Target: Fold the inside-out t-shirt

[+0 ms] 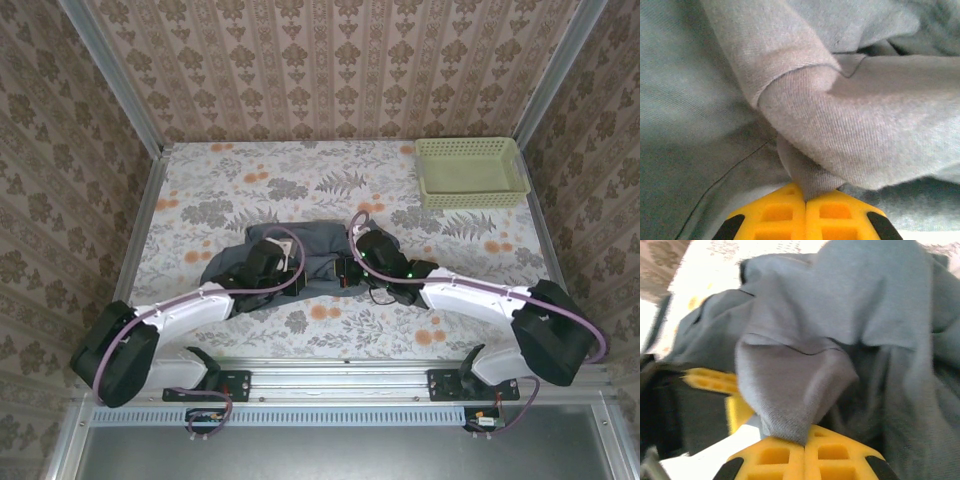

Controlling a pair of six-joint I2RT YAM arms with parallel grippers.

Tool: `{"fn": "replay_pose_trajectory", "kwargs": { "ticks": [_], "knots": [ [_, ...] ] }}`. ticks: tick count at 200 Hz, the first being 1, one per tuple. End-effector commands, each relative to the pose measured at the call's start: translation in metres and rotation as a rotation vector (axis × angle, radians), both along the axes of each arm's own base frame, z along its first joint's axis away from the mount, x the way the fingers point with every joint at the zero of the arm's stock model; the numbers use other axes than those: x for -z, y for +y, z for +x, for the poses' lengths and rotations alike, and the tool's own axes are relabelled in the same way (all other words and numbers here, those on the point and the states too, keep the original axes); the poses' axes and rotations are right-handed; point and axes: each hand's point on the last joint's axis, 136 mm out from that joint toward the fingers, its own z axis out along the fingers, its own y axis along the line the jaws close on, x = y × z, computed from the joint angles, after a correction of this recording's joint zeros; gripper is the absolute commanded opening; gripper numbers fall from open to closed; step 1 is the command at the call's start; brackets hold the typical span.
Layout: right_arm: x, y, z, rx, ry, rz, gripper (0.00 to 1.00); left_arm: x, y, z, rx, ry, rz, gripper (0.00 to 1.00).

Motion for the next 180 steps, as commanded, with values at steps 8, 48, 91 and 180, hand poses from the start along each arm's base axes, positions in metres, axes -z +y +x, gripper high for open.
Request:
{"fn": "replay_pose_trajectory", "kwargs": {
  "ticks": [8,48,91,180],
  "knots": [
    [0.008,-0.011,0.015,0.055,0.049,-0.028,0.05,-0.023,-0.006,-0.01,0.058,-0.057,-0.052,0.0],
    [-0.005,-0.035,0.004,0.011,-0.061,-0.355,0.45,-0.028,-0.013,-0.014,0.095,-0.048,-0.097,0.0],
    [-0.03,-0.024,-0.028,-0.114,-0.151,-0.429,0.45,-0.037,-0.02,-0.011,0.106,-0.075,-0.138,0.0],
    [0.018,0.011,0.007,-0.067,-0.061,-0.477,0.52,-0.039,-0.023,-0.017,0.121,-0.076,-0.189,0.0]
  ]
}}
